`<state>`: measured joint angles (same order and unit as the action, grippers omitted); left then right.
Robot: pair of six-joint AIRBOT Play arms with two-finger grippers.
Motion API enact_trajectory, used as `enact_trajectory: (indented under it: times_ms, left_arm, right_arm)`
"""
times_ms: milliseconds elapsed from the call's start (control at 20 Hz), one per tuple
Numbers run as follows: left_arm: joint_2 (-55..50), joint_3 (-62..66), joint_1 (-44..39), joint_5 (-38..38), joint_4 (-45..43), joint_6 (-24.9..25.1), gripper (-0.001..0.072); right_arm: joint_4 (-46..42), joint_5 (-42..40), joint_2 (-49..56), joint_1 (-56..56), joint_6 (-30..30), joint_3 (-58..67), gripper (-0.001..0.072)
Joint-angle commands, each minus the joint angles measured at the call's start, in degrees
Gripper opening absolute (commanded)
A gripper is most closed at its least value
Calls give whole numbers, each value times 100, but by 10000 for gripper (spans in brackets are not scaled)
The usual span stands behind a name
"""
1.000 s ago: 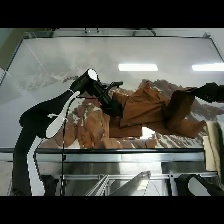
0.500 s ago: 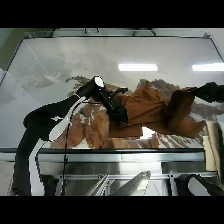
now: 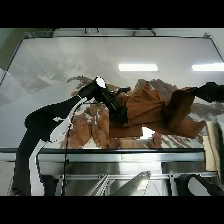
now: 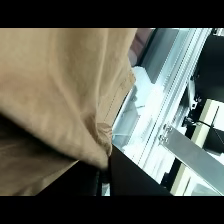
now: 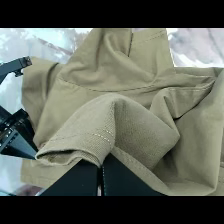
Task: Fold the shirts.
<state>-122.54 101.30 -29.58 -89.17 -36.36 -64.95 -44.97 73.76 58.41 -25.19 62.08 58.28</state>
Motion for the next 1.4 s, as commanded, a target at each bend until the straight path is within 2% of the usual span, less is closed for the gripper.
enact_trajectory:
  times_ms: [0,150,250,350,450,550,650,750,800,850,950,1000,1050,1100,1200,1250,1350]
  left_arm:
    - [514,2,267,-240,-9,98,-8]
    - [1934,2,901,-142,-17,103,-8]
    - [3178,2,1460,-63,-20,-20,-8]
    - [4463,2,2109,116,-68,-129,2]
    - [5663,2,2815,313,-691,-157,19]
    - [6564,2,3602,109,-1099,-153,23]
    - [7187,2,4419,-175,-1045,-44,24]
    - [7628,2,5036,-26,-1058,37,24]
    - [7775,4,5198,9,-1106,66,24]
    - [7901,4,5274,2,-1410,59,24]
    - [8048,2,5189,-107,-2496,-155,24]
    - [8067,2,5010,-138,-3134,-361,24]
    - [8052,0,4802,-146,-3493,-448,24]
    - [7976,-4,4581,-146,-3602,-452,24]
    - [7595,-197,4242,-52,-3536,-452,24]
    - [7267,-413,4076,-17,-3442,-380,24]
    - [6465,-835,3926,197,-3268,-74,24]
  right_arm:
    - [20,33,-103,-81,2,9,17]
    - [22,26,-566,-452,2,116,17]
    - [369,31,-960,-833,-24,400,17]
    - [1438,219,-1279,-1261,-229,833,16]
    - [2879,321,-1469,-1515,-428,1287,17]
    - [3598,227,-1587,-1631,-592,1834,17]
    - [3604,-59,-1646,-1681,-592,2457,17]
    - [3456,-452,-1718,-1685,-597,3029,17]
    - [3106,-660,-1781,-1685,-597,3331,17]
    - [2527,-817,-1843,-1685,-555,3606,17]
    - [938,-890,-1950,-1670,68,4011,17]
    - [120,-800,-1974,-1617,503,4063,17]
    - [-238,-522,-1941,-1526,658,4039,17]
    - [-201,-203,-1838,-1392,671,3932,17]
    - [472,-101,-1486,-992,337,3377,18]
    - [809,-229,-1200,-684,136,2957,18]
    - [835,-896,-509,-35,-175,2190,18]
